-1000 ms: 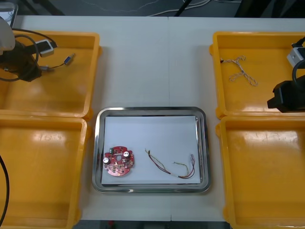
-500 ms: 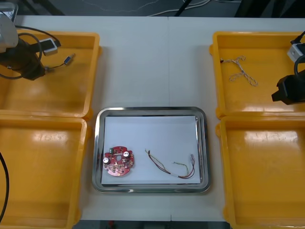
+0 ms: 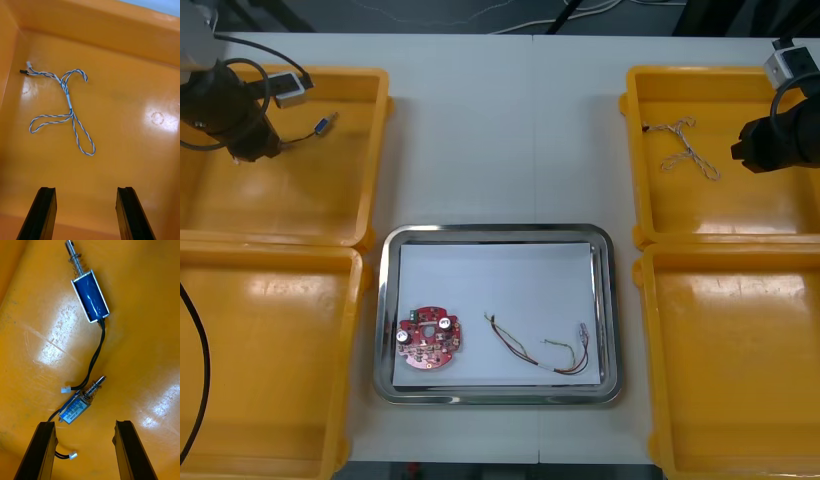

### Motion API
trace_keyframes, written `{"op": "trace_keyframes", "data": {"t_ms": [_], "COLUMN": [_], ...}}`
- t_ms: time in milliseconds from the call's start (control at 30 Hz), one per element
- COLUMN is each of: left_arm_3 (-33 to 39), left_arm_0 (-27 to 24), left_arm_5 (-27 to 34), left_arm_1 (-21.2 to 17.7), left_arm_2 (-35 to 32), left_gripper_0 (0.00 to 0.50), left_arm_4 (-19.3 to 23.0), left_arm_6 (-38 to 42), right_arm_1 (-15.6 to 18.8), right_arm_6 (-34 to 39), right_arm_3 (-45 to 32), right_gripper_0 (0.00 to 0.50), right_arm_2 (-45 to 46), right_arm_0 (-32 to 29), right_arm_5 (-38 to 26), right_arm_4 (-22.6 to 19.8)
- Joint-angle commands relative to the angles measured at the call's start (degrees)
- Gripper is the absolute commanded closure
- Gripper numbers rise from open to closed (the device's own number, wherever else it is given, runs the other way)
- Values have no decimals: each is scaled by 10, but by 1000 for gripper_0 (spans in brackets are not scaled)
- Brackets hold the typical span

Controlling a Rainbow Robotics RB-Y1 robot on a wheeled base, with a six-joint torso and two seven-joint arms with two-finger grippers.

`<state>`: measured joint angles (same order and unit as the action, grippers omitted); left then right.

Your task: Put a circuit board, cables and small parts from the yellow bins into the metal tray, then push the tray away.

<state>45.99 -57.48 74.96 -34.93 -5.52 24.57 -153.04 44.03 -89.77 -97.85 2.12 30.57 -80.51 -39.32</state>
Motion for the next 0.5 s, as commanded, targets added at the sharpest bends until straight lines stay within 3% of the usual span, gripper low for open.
{"op": "trace_keyframes", "data": {"t_ms": [33, 500], "left_arm_3": [1, -84], "left_arm_0": [-37, -65], "left_arm_5": [4, -53], "left_arm_1": [8, 14], "left_arm_2": [0, -5], "left_gripper_0": [46, 47], "left_arm_4": [1, -15], "left_arm_6": [45, 33], "right_arm_1": [18, -21], "right_arm_6": [-12, -28], "right_arm_3": [32, 187], "right_gripper_0": [39, 39], "right_arm_2": [-28, -82], "right_arm_0": [41, 137], "right_arm_5": [40, 68], "right_arm_4": [12, 32]}}
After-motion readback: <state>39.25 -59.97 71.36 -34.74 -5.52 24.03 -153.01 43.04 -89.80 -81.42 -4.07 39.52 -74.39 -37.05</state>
